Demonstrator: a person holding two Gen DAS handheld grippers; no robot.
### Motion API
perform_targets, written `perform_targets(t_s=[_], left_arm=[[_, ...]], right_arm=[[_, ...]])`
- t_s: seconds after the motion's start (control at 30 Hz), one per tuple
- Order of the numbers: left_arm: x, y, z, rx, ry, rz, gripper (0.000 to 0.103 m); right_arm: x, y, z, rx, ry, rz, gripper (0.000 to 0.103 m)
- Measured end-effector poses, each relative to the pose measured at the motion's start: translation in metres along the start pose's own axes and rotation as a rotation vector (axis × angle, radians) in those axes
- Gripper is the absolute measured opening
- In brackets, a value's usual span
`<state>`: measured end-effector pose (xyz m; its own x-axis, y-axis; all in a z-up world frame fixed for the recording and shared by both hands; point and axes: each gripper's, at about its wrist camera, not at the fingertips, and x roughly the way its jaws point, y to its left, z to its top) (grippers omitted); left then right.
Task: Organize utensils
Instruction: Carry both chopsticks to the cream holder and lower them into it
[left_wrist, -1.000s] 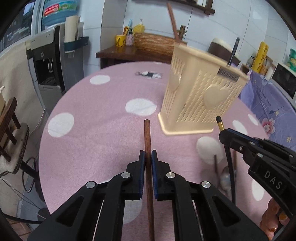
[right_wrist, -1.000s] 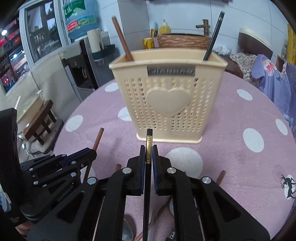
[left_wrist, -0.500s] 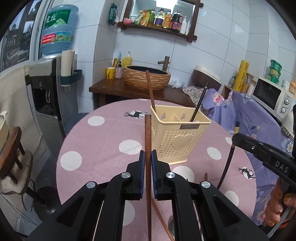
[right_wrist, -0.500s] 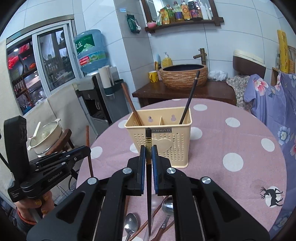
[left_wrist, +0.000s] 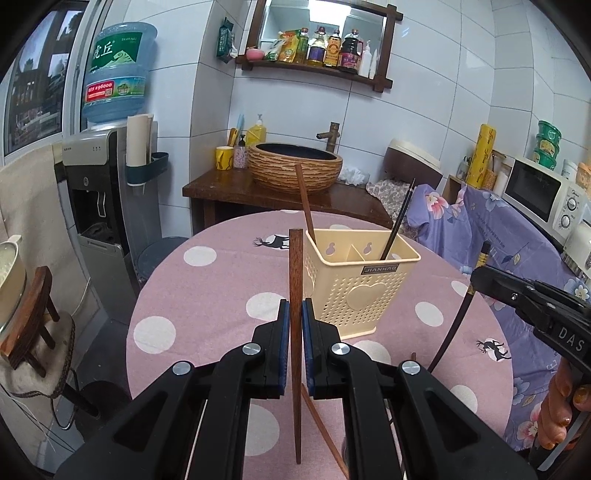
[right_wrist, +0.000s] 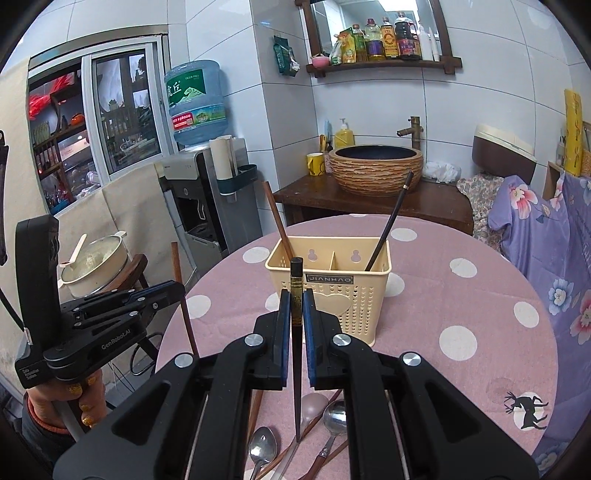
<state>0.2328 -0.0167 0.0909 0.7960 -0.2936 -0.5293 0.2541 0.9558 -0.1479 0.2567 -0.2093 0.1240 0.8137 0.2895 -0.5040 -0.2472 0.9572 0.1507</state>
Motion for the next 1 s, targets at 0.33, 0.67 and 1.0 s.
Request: perform_targets(t_s=[0.33,0.67,1.0], left_arm=[[-0.009,-0.006,0.015,0.014,-0.028,-0.025,0.008],[-0.040,-0.028,0.084,0.062,-0.115,-0.080,0.008],[-0.026,-0.051,0.170,0.005,-0.204,-0.016,0.008]], right_arm=[[-0.006,0.002,0.017,-0.009,-0.007,0.000,0.008],[-0.041,-0.002,0.086,-0.032,-0.138,-0.055,0.008],[-0.049,-0.017,0.163,0.040,-0.314,-0.188,0.008]])
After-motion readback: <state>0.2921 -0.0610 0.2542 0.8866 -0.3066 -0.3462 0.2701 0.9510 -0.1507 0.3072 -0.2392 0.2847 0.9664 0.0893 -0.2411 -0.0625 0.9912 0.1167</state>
